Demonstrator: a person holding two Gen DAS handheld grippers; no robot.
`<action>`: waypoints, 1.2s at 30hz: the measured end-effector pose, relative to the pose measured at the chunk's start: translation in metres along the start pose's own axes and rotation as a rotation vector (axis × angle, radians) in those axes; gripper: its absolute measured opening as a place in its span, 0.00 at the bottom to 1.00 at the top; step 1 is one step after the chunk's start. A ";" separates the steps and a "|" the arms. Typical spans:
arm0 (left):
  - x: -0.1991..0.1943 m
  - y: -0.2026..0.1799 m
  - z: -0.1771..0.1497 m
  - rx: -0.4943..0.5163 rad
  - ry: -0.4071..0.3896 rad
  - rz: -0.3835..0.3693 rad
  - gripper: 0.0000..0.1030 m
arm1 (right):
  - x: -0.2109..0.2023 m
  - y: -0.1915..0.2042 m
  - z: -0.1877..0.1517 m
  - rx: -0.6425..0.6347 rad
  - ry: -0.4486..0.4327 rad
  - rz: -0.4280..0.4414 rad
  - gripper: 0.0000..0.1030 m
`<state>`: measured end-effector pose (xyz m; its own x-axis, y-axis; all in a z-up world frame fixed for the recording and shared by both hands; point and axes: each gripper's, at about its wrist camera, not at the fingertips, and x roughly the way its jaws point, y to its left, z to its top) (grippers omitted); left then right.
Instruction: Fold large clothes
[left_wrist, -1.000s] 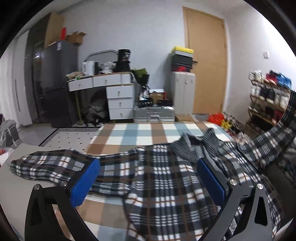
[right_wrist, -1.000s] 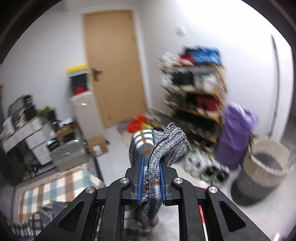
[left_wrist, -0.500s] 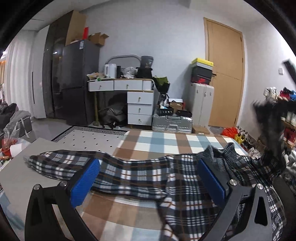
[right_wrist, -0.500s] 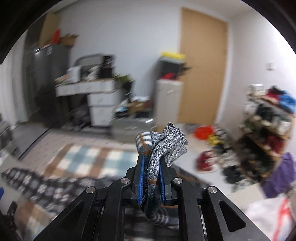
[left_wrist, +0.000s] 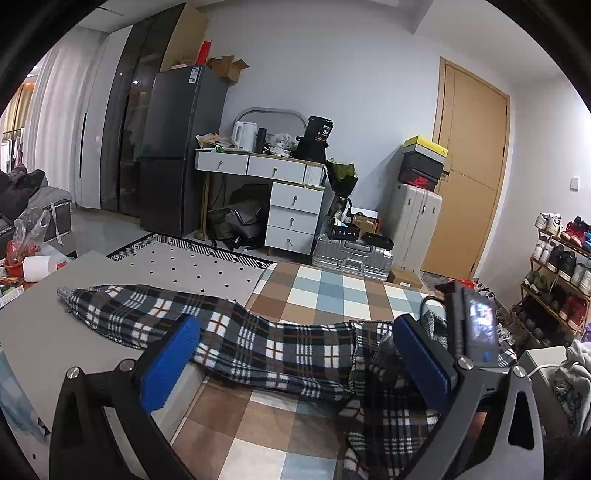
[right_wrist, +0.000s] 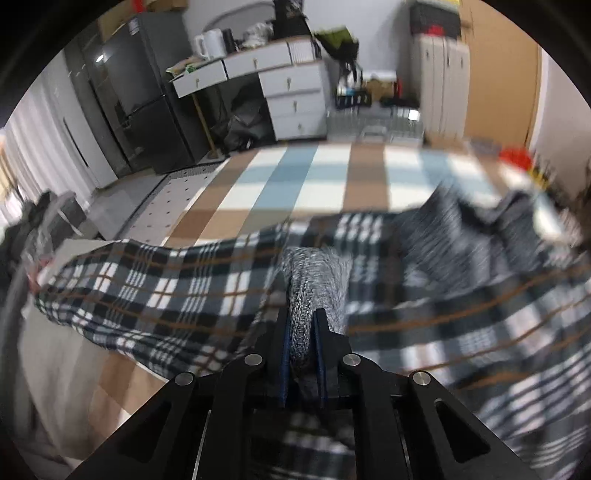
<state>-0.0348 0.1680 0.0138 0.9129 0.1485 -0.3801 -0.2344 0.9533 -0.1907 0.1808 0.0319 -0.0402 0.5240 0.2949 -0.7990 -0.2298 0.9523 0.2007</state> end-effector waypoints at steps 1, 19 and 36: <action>0.000 -0.001 0.000 -0.001 0.000 -0.005 0.99 | 0.006 -0.002 -0.002 0.030 0.010 0.013 0.11; 0.001 0.003 -0.002 0.002 0.005 -0.008 0.99 | -0.054 -0.102 -0.010 0.272 0.107 0.472 0.96; 0.015 0.006 -0.007 0.052 0.036 0.094 0.99 | -0.059 -0.195 -0.039 0.403 0.248 0.322 0.98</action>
<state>-0.0248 0.1744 0.0002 0.8748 0.2297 -0.4266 -0.3003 0.9480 -0.1055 0.1622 -0.1740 -0.0541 0.2596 0.5941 -0.7613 0.0101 0.7866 0.6173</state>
